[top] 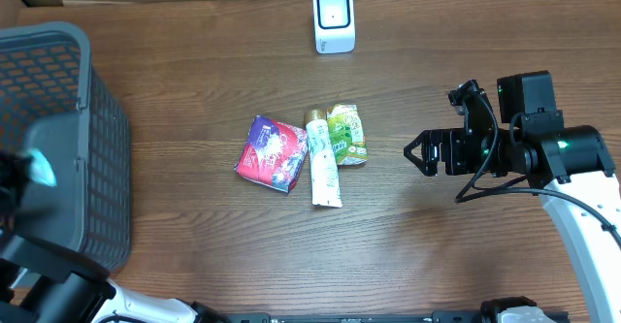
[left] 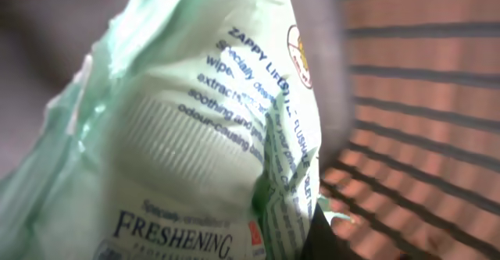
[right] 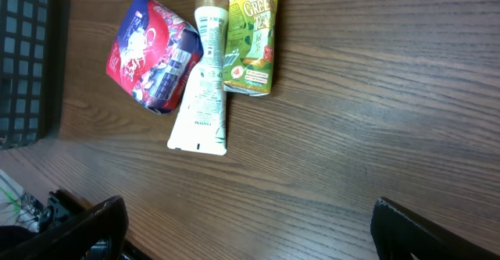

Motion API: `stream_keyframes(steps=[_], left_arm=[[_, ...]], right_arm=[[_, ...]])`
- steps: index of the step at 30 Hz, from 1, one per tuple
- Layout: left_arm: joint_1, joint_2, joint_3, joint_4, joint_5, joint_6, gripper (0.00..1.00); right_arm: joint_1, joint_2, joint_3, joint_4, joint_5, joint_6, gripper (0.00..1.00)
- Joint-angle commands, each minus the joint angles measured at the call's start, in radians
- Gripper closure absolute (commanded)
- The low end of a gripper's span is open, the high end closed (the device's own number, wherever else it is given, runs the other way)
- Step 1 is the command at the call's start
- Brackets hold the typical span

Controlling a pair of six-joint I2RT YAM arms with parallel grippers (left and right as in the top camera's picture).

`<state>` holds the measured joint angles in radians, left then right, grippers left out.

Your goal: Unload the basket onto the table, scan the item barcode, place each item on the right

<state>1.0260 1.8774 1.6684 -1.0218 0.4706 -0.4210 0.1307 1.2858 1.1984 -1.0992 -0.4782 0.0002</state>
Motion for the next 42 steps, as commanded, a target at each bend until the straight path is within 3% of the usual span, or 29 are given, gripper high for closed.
stream_keyframes(steps=[1,6,10,16,22,27,33,42], left_arm=[[-0.043,-0.089,0.161,-0.044,0.081,0.063,0.96],[-0.135,-0.212,0.286,-0.06,0.08,0.074,0.96],[-0.264,-0.327,0.345,-0.059,0.08,0.157,0.96],[-0.62,-0.461,0.35,-0.141,-0.027,0.313,0.96],[-0.998,-0.422,0.309,-0.297,-0.317,0.347,0.96],[-1.184,-0.333,0.191,-0.296,-0.367,0.347,0.96],[-1.302,-0.179,0.081,-0.224,-0.276,0.346,0.96],[-1.389,0.031,0.046,-0.095,0.098,0.333,0.96]], right_arm=[[-0.006,0.001,-0.006,0.006,0.006,0.004,0.0],[-0.006,0.001,-0.006,0.006,0.006,0.003,0.0],[-0.006,0.001,-0.006,0.005,0.006,0.003,0.0],[-0.006,0.001,-0.006,0.007,0.006,0.003,0.0],[-0.006,0.001,-0.006,0.005,0.006,0.003,0.0],[-0.006,0.001,-0.006,0.003,0.006,0.003,0.0],[-0.006,0.001,-0.006,-0.006,0.006,0.003,0.0],[-0.006,0.001,-0.006,-0.009,0.006,0.003,0.0]])
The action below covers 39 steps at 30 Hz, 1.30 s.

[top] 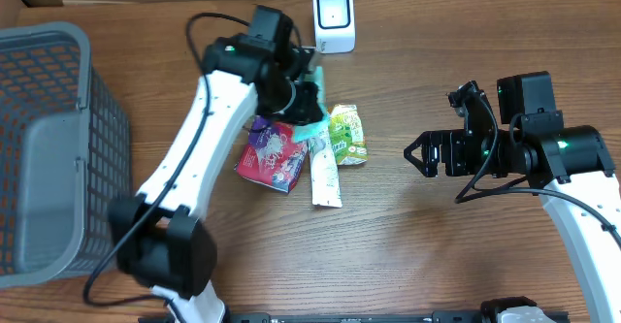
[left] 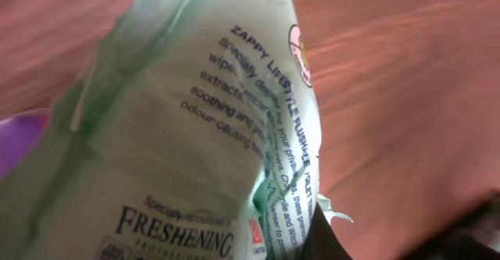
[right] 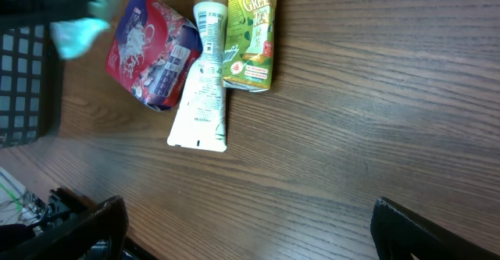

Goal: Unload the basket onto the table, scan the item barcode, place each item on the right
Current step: 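Carry the wipes pack out and set it right of the green tea carton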

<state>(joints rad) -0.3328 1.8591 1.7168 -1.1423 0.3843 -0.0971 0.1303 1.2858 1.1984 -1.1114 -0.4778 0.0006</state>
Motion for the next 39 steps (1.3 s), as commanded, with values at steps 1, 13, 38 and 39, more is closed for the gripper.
stream_keyframes(steps=[1,13,38,39], left_arm=[[-0.042,0.071,-0.002,0.04,0.199,-0.005,0.96],[-0.217,0.26,-0.002,0.229,0.337,-0.154,0.61],[-0.046,-0.208,0.163,-0.287,-0.469,-0.357,0.01],[-0.034,-0.223,0.163,-0.324,-0.477,-0.357,0.0]], right_arm=[[-0.006,0.001,-0.006,0.003,0.006,0.003,0.0],[-0.006,0.001,-0.006,0.002,0.006,0.003,0.0],[-0.006,0.0,-0.006,0.014,0.006,0.026,0.0],[-0.006,0.0,-0.006,0.018,0.006,0.026,0.0]])
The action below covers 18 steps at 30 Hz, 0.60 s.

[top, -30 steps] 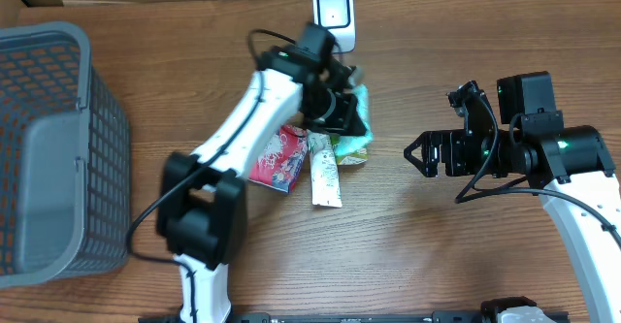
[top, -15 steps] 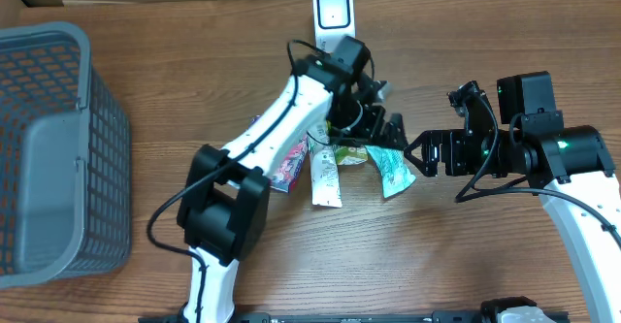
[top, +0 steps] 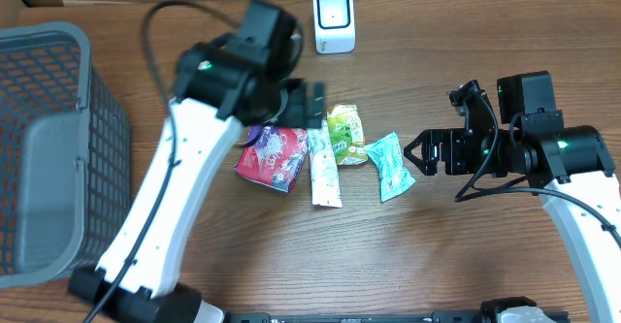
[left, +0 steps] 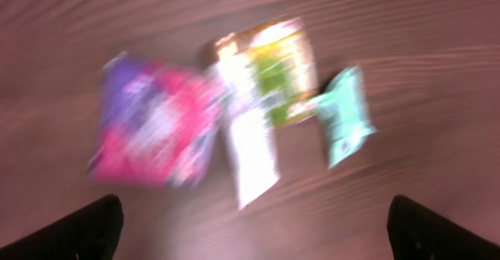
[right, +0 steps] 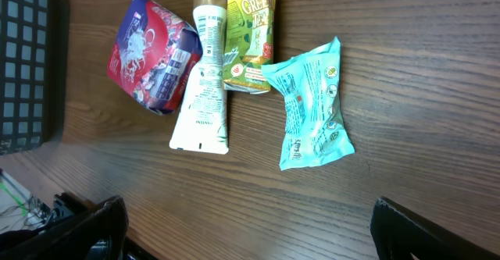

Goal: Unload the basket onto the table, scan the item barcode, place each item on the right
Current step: 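Carry the wipes pack out and set it right of the green tea carton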

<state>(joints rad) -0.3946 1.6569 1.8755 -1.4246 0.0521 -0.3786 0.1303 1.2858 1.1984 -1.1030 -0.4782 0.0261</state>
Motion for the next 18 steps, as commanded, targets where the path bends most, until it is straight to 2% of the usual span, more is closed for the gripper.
stream_keyframes(steps=[1,4,9,13,15,18], left_arm=[[0.039,-0.035,0.003,-0.074,-0.154,-0.083,0.01],[0.083,-0.098,-0.028,-0.13,-0.209,-0.105,0.0],[0.22,-0.249,-0.145,-0.119,-0.22,-0.087,0.01],[0.411,-0.352,-0.253,-0.091,-0.214,0.008,0.01],[0.509,-0.38,-0.289,-0.066,-0.183,0.132,0.01],[0.609,-0.388,-0.311,-0.048,-0.187,0.243,0.0]], right_arm=[[-0.006,0.0,-0.006,0.013,0.006,0.001,0.0],[-0.006,0.001,-0.006,0.019,0.006,0.001,0.0],[-0.006,0.001,-0.006,0.02,0.006,0.0,0.0],[-0.006,0.001,-0.006,0.028,0.006,0.0,0.0],[-0.006,0.001,-0.006,0.039,0.006,0.0,0.0],[-0.006,0.001,-0.006,0.048,0.006,0.0,0.0]])
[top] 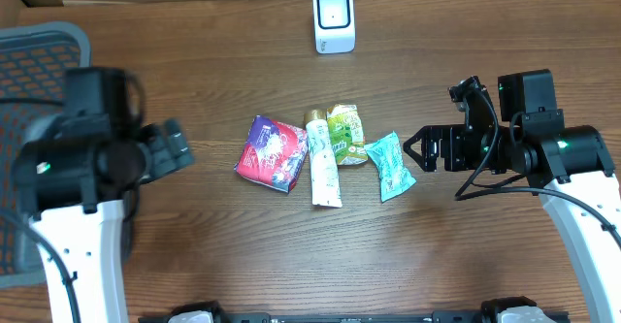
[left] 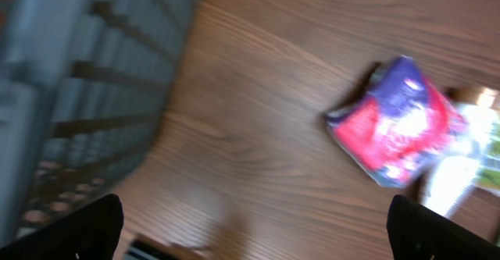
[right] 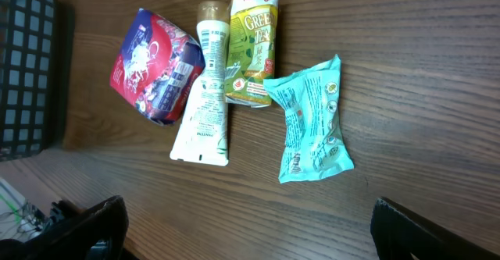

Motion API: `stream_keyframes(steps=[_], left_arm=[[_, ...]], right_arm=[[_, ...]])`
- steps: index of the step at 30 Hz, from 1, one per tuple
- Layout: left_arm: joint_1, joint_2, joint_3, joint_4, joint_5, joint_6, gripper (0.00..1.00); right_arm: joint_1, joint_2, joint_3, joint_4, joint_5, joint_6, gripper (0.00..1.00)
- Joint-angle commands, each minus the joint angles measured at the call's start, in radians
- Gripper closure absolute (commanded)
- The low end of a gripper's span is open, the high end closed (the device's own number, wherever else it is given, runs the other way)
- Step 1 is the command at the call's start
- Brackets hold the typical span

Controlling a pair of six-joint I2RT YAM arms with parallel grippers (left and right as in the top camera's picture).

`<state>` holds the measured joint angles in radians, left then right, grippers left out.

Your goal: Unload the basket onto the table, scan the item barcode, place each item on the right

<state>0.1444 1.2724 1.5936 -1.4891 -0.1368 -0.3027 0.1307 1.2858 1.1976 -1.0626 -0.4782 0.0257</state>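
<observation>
A white barcode scanner [top: 334, 19] stands at the table's far edge. At mid-table lie a red-purple packet [top: 273, 153], a white tube [top: 323, 168], a green juice carton [top: 346, 135] and a mint-green wipes pack [top: 389, 166]. My left gripper [top: 173, 145] hovers open left of the packet, beside the basket, holding nothing. Its blurred wrist view shows the packet [left: 398, 119]. My right gripper [top: 419, 150] stands open just right of the wipes pack [right: 312, 131], empty.
A grey mesh basket [top: 39, 42] sits at the left edge, partly under my left arm; its wall fills the left of the left wrist view [left: 70, 96]. Bare wooden table [top: 291, 255] lies in front of the items.
My left arm has moved from above the items to the left, next to the basket, still open. The wipes pack lies where it was, right of the carton. My right arm is unchanged.
My left gripper was shut on the wipes pack over the basket. Then it held the pack above the items, near the scanner. Later the pack lay on the table right of the carton with the gripper open above. Now the left arm is by the basket.
</observation>
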Motion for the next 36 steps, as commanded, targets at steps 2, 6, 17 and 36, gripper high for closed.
stream_keyframes(steps=[2,6,17,36], left_arm=[[0.12,-0.003,-0.039,0.035,0.002,0.208,0.0],[0.192,-0.003,-0.065,0.063,-0.01,0.269,0.0],[0.243,-0.003,-0.095,0.102,-0.031,0.333,0.0],[-0.111,-0.018,-0.093,0.348,0.311,0.368,0.01]], right_arm=[[-0.006,0.001,-0.005,0.007,0.006,0.0,0.0],[-0.006,0.001,-0.005,0.006,0.006,0.0,0.0],[-0.006,0.001,-0.006,0.006,0.007,0.0,0.0],[-0.006,0.013,-0.006,0.033,0.008,0.009,0.05]])
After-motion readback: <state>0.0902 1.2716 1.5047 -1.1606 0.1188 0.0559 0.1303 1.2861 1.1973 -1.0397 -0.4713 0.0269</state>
